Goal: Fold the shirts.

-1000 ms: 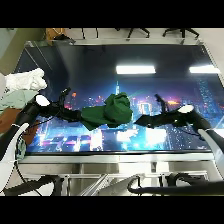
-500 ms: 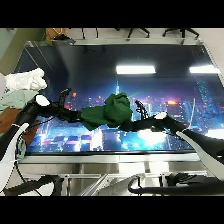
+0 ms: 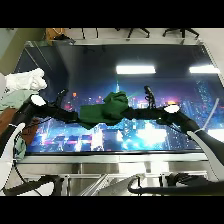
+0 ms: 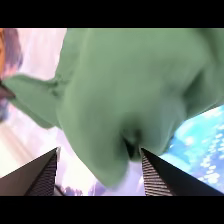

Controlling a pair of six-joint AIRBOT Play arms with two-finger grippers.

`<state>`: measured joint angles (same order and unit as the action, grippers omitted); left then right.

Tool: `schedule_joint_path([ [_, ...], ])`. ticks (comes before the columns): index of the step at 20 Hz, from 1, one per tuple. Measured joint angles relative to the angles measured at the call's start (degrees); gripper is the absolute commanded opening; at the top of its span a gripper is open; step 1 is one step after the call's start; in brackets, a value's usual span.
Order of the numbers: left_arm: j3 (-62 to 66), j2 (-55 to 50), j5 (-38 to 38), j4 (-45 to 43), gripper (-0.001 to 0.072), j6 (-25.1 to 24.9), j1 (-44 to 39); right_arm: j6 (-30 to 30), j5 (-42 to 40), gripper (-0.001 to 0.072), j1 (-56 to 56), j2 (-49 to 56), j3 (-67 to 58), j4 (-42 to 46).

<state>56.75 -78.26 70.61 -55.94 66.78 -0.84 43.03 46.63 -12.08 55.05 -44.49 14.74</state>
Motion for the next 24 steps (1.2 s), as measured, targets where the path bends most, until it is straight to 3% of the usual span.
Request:
schedule_joint_path([
  [6,0.00,0.02,1.01,0.04,0.0016,-0.24,-0.20,1.51,1.60,0.0561,1.64,1.14,-0.22,-0.22],
  [7,0.00,0.02,0.96,0.07,0.0017,-0.26,-0.59,1.55,2.36,0.0535,1.68,1.95,-0.22,-0.46],
  [8,0.00,0.02,0.94,0.07,0.0016,-0.28,-1.01,1.77,3.04,0.0359,1.70,2.86,-0.22,-0.96],
  [9,0.00,0.02,0.72,0.13,0.0016,-0.39,-1.38,1.79,3.76,0.0295,1.62,3.72,-0.22,-1.86],
  [10,0.00,0.02,0.42,0.24,0.0016,-0.39,-1.75,1.62,4.28,0.0285,1.38,4.44,-0.22,-2.93],
  [11,0.00,0.02,0.17,0.22,0.0016,-0.39,-2.05,0.87,4.79,0.0078,1.05,5.09,-0.24,-4.20],
  [12,0.00,0.02,-0.09,0.22,0.0016,-0.42,-2.27,0.15,5.22,0.0023,0.68,5.70,-0.26,-5.57],
  [18,5.03,4.68,0.28,0.20,0.0015,-0.17,-0.46,-4.70,11.08,0.0023,3.43,5.14,-10.19,-15.37],
  [24,28.02,18.95,3.72,0.68,0.0015,1.25,2.86,-5.20,14.45,0.0023,8.52,-1.16,-35.69,-19.58],
])
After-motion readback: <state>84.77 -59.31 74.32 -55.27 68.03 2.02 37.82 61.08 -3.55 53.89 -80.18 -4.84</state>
